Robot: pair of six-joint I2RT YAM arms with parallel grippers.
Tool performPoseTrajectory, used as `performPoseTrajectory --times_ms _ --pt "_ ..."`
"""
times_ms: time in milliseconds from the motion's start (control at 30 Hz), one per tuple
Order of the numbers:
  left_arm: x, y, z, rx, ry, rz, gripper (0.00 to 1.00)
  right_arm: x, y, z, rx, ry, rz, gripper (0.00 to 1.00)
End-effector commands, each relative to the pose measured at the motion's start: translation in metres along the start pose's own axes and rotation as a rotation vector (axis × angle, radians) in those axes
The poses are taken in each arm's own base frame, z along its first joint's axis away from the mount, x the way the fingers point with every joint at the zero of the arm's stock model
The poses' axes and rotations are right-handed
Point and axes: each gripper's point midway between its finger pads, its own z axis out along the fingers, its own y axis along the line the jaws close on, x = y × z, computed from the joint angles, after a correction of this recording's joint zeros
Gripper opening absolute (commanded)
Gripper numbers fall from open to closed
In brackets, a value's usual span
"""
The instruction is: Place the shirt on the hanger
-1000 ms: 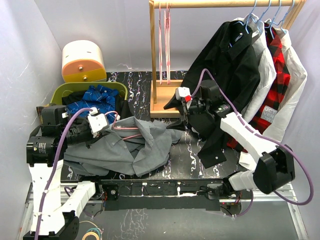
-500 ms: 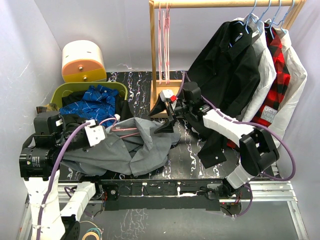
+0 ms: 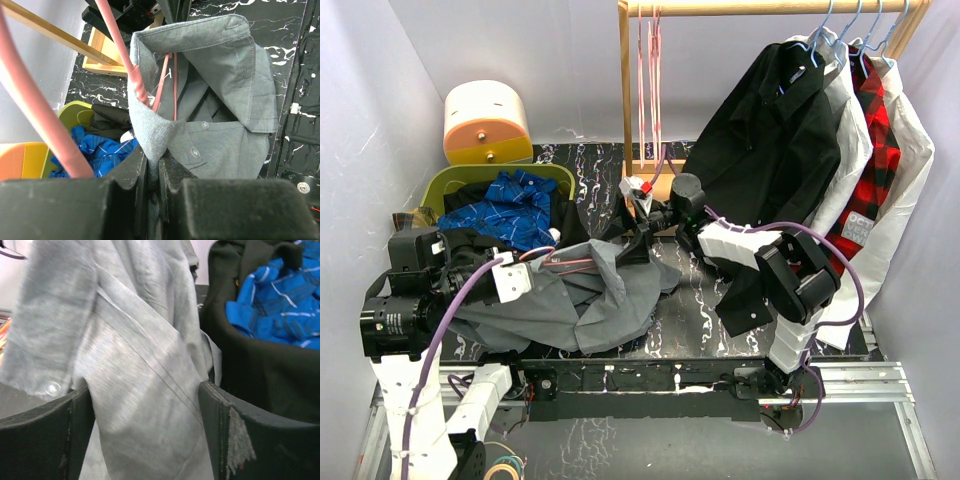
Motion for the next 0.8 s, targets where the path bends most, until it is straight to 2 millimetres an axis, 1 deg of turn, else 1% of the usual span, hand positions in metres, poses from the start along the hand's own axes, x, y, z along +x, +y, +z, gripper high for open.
performPoseTrajectory --times_ms 0,33,67,100,133,167,200,300,367,467,567,700,733,767 --pt "-0.006 0.009 0.006 -0.005 -0.055 0.013 0.00 -0.042 0.023 0.010 -0.053 -0.073 -0.139 0.70" --pt "-0.006 0.011 0.006 -0.014 -0.056 0.008 0.00 -0.046 0.026 0.011 -0.044 -0.089 -0.137 0.59" --pt "-0.005 0.013 0.007 -0.021 -0.057 0.002 0.00 -0.050 0.027 0.011 -0.032 -0.102 -0.133 0.45" --pt "-0.005 0.013 0.008 -0.025 -0.059 -0.007 0.00 -0.052 0.027 0.012 -0.015 -0.113 -0.125 0.34" --pt "-0.004 0.014 0.008 -0.029 -0.059 -0.015 0.00 -0.059 0.030 0.012 0.001 -0.126 -0.142 0.26" --pt "-0.003 0.014 0.009 -0.028 -0.060 -0.020 0.00 -0.063 0.033 0.013 0.019 -0.132 -0.147 0.20" --pt "-0.002 0.014 0.009 -0.029 -0.059 -0.026 0.00 -0.064 0.032 0.015 0.043 -0.133 -0.155 0.17" --pt "-0.002 0.018 0.011 -0.046 -0.067 -0.038 0.00 -0.060 0.026 0.027 0.143 -0.090 -0.207 0.15" --pt "-0.005 0.023 0.011 -0.068 -0.084 -0.051 0.00 -0.053 0.025 0.038 0.205 -0.045 -0.225 0.13" --pt "-0.009 0.030 0.013 -0.109 -0.117 -0.079 0.00 -0.047 0.030 0.048 0.258 -0.034 -0.216 0.13" --pt "-0.017 0.039 0.013 -0.154 -0.166 -0.108 0.00 -0.050 0.032 0.050 0.302 -0.075 -0.224 0.15" --pt "-0.024 0.044 0.013 -0.165 -0.197 -0.134 0.00 -0.056 0.021 0.047 0.377 -0.096 -0.202 0.16" --pt "-0.024 0.045 0.013 -0.165 -0.198 -0.136 0.00 -0.059 0.018 0.047 0.391 -0.099 -0.197 0.18" --pt "-0.024 0.046 0.013 -0.168 -0.197 -0.134 0.00 -0.062 0.018 0.047 0.397 -0.103 -0.198 0.24"
